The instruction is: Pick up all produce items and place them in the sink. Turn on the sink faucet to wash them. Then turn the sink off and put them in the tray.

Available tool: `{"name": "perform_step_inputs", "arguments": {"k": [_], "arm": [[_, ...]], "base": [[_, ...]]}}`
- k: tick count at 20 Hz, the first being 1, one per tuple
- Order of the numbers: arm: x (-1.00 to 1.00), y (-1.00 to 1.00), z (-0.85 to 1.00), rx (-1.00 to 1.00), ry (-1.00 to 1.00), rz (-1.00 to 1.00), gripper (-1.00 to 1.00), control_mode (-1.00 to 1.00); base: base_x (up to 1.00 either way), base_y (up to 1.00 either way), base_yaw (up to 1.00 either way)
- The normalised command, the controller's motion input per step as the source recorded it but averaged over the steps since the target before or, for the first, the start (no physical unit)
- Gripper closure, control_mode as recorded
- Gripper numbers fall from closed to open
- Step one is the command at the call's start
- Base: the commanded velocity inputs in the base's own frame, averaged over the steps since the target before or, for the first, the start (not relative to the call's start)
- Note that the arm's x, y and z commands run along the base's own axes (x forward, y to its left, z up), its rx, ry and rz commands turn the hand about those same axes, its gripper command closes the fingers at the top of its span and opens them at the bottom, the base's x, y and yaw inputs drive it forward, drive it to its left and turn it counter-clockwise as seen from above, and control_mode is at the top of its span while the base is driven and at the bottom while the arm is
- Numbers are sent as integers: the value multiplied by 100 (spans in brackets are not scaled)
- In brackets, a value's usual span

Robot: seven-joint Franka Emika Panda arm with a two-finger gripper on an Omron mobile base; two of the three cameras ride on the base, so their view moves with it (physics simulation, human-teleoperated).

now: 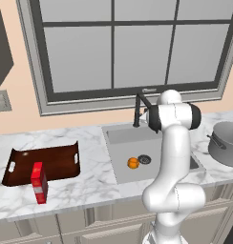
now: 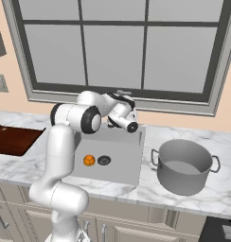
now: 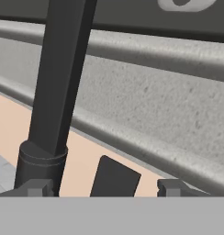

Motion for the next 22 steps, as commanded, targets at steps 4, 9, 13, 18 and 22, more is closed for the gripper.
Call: {"name": "perform_step_inputs", "arguments": {"k": [4, 9, 13, 18, 22], "arm": [[25, 2, 0, 0, 0, 0, -100, -100], [32, 0, -1, 0, 0, 0, -100, -100], [29, 0, -2, 0, 0, 0, -100, -100], [25, 15, -10, 0, 0, 0, 100, -100], [24, 34, -11, 0, 1, 0, 100, -100]], "base": [[0, 0, 0], [0, 0, 0], [0, 0, 0], [0, 0, 0], [0, 0, 0]]}}
